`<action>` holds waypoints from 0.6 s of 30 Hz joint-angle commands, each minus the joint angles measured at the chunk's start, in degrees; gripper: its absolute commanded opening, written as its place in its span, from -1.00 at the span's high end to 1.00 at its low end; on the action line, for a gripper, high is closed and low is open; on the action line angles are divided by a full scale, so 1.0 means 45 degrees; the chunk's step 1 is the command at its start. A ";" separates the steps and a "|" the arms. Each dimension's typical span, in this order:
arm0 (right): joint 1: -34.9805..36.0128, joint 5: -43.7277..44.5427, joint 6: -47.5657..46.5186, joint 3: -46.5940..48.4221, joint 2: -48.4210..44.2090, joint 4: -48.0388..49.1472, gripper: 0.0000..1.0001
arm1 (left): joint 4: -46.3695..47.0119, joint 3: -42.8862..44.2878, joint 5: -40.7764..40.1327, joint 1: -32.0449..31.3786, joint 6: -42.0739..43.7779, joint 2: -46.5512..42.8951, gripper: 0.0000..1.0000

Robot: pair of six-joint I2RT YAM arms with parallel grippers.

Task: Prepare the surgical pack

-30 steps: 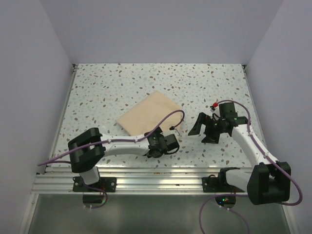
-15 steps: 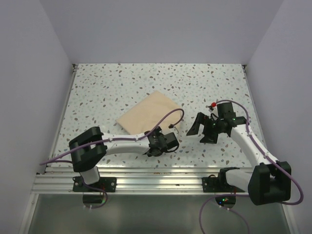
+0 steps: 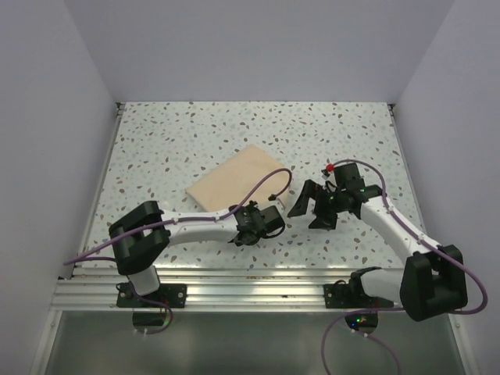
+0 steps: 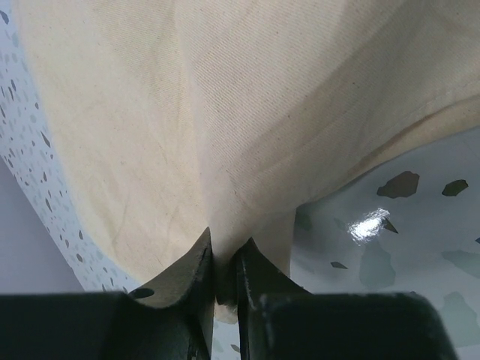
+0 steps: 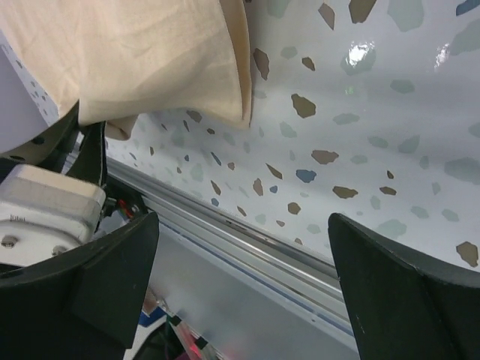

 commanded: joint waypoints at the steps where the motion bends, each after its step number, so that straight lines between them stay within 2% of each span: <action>1: 0.0093 -0.0504 0.1428 -0.0142 0.0517 0.1642 -0.97 | 0.0469 0.0772 -0.0174 0.0247 0.0136 -0.0540 1.00; 8: 0.0268 -0.0623 0.1900 0.1067 0.1612 0.2192 -0.98 | 0.0371 0.1359 0.0295 0.0618 0.0350 -0.0853 1.00; 14: 0.0385 -0.0565 0.2307 0.1226 0.2138 0.2523 -0.97 | 0.0489 0.1242 0.0665 0.1009 0.0429 -0.0794 1.00; 17: 0.0483 -0.0642 0.3048 0.1108 0.2489 0.3535 -0.97 | 0.0605 0.1242 0.0822 0.1048 0.0429 -0.0970 1.00; 18: 0.0541 -0.0662 0.3303 0.1108 0.2627 0.3752 -0.91 | 0.0625 0.1261 0.0822 0.1048 0.0410 -0.1028 1.00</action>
